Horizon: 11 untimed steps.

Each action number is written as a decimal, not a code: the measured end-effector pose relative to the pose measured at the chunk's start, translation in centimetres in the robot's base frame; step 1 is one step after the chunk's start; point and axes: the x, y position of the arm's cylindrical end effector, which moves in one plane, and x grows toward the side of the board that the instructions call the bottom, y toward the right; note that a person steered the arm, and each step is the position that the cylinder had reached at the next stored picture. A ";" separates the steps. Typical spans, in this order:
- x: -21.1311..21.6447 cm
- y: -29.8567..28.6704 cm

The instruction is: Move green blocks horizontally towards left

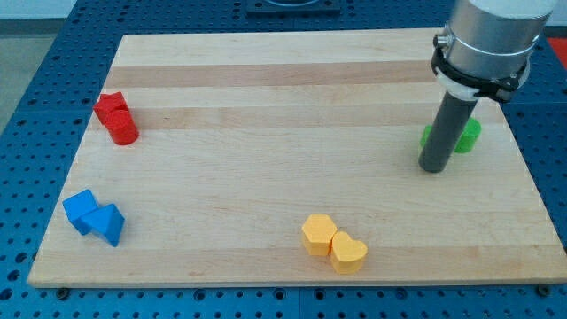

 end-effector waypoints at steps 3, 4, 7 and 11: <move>-0.1 11.0; -3.9 11.4; -4.2 2.1; -7.0 4.4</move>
